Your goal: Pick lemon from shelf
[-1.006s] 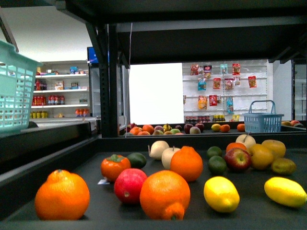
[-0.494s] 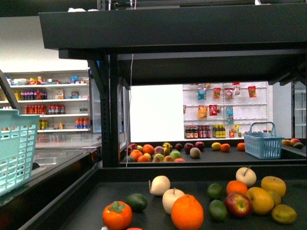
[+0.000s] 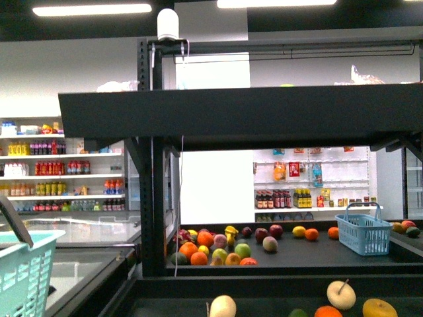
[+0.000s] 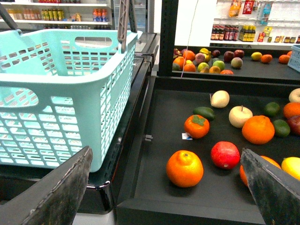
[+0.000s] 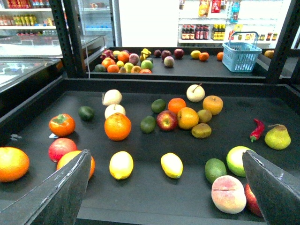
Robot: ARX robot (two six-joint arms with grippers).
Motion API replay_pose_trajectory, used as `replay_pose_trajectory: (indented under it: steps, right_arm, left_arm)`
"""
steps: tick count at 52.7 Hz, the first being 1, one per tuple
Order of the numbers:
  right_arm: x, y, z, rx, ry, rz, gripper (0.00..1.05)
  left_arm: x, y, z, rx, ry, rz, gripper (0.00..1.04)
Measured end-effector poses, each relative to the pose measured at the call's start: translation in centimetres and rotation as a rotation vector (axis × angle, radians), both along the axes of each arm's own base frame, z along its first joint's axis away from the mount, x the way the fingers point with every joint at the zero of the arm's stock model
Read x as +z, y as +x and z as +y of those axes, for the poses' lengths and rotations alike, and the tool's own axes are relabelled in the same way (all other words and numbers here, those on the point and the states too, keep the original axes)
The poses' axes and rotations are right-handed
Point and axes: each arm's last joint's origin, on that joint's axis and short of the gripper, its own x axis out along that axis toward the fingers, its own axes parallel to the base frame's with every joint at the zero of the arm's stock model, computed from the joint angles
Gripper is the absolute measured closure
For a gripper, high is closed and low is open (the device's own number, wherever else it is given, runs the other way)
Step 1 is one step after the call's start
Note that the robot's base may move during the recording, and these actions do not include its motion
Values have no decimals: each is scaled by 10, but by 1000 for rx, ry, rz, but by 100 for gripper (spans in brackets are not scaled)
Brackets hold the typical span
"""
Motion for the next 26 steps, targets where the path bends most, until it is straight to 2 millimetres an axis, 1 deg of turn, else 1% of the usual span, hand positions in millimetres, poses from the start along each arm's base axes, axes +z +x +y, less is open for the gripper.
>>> replay_pose_trajectory:
  steps: [16,19,20,21,22,24,26]
  right_arm:
    - [0,0,0,0,0,0,8]
    - [0,0,0,0,0,0,8]
    - [0,0,0,-1,0,0,8]
    - [0,0,0,2,0,0,8]
    - [0,0,0,2,0,0,8]
    - [0,0,0,1,0,0,8]
    - [0,0,0,1,0,0,8]
  left_arm:
    - [-1,0,0,5,-11,9,8]
    - [-2,1,0,18,-157,111,8]
    - [-2,2,1,22,-201,138,8]
    - [0,4,1,8,-293,164,8]
    - [1,5,1,5,-324,169,8]
    - [9,8,3,-5,-459,178,8]
    - [19,11,6,-13,-555,168,8]
